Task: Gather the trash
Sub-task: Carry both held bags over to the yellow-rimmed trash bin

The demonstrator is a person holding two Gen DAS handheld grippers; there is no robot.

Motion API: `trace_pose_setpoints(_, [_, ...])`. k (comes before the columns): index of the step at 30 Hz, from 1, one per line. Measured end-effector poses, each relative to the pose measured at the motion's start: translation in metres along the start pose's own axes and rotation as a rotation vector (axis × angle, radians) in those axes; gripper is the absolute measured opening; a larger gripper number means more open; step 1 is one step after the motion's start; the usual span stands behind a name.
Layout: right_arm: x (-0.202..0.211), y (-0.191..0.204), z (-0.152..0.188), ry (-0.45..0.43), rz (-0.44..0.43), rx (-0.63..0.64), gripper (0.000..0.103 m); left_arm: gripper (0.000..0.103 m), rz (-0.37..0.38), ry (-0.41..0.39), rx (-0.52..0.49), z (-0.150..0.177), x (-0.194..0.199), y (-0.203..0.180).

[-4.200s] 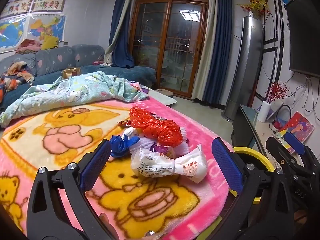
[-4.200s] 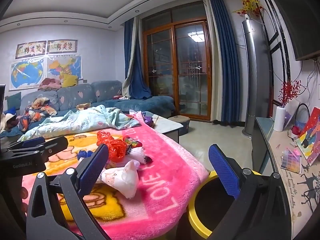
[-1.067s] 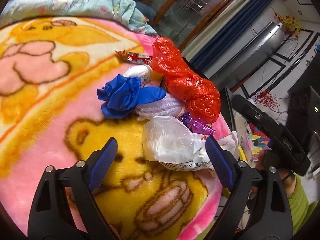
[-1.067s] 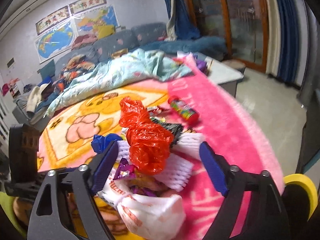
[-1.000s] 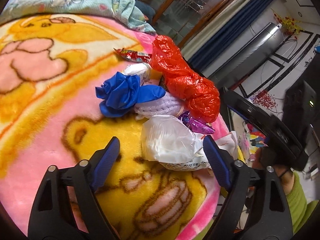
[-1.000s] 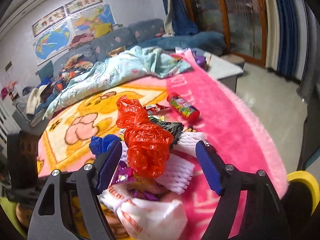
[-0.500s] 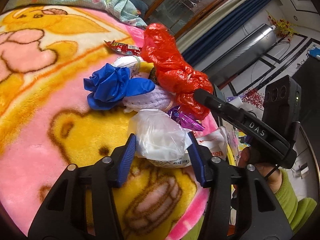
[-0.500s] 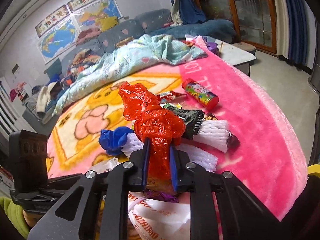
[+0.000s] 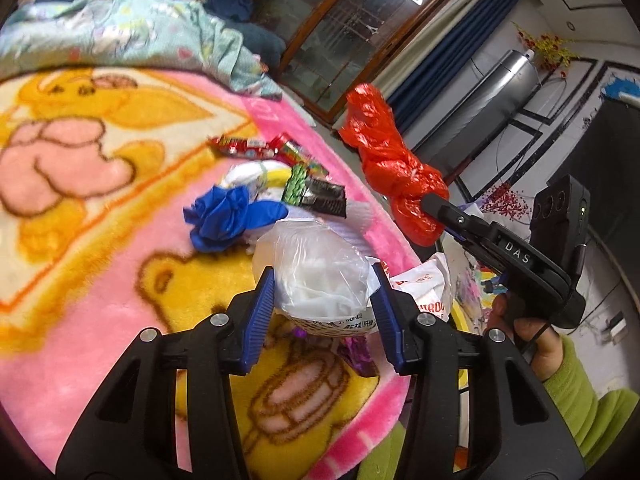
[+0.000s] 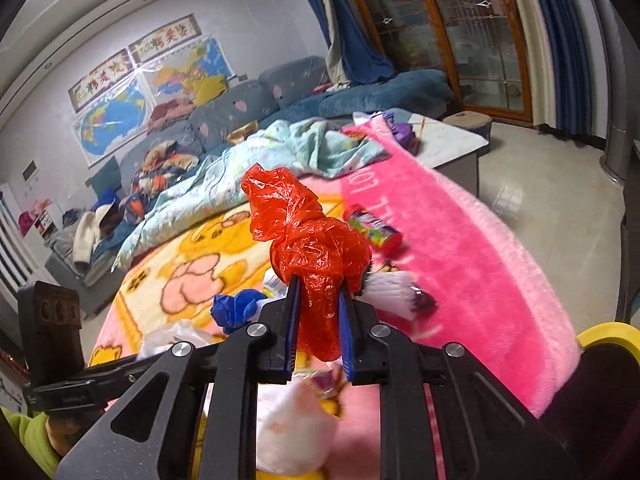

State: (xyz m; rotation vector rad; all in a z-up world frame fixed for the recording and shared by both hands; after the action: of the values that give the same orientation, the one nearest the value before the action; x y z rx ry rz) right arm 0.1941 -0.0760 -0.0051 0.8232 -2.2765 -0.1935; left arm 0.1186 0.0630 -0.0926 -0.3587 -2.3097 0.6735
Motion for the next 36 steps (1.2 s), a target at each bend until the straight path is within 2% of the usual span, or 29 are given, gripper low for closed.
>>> trace_pose_setpoints(4, [0.016, -0.012, -0.001, -0.023, 0.024, -0.025, 0.017, 0.039, -0.018, -0.007, -0.046, -0.001, 0.000, -0.010])
trace_pose_setpoints(6, [0.025, -0.020, -0.001, -0.034, 0.036, -0.038, 0.017, 0.039, -0.078, -0.030, -0.077, -0.004, 0.000, -0.012])
trace_pose_setpoints(14, [0.054, -0.041, -0.004, -0.092, 0.073, -0.083, 0.017, 0.039, -0.098, -0.083, -0.174, -0.019, -0.007, -0.035])
trace_pose_setpoints(20, [0.073, -0.056, -0.004, -0.124, 0.096, -0.113, 0.017, 0.038, -0.123, -0.094, -0.268, -0.025, -0.035, -0.051])
trace_pose_setpoints(28, [0.097, -0.077, -0.001, -0.163, 0.114, -0.171, 0.017, 0.038, -0.136, -0.079, -0.323, -0.024, -0.075, -0.070])
trace_pose_setpoints(32, [0.108, -0.089, 0.002, -0.183, 0.131, -0.195, 0.017, 0.038, -0.093, -0.049, -0.275, -0.026, -0.090, -0.078])
trace_pose_setpoints(36, [0.120, -0.102, 0.006, -0.198, 0.159, -0.224, 0.017, 0.038, -0.047, -0.045, -0.311, -0.024, -0.097, -0.105])
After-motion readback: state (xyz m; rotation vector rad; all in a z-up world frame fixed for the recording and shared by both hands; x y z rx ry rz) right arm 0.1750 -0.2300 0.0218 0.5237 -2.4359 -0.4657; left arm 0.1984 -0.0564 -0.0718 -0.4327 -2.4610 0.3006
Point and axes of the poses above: each gripper's, at about its wrist camera, not at the fingertips, and x roughly against the way its jaws point, y to its left, z to its underside, the point moved 7 cm from there along -x, roughly the way its jaws point, and after that the axes turned 1 degree about z, right-handed, at the moved point
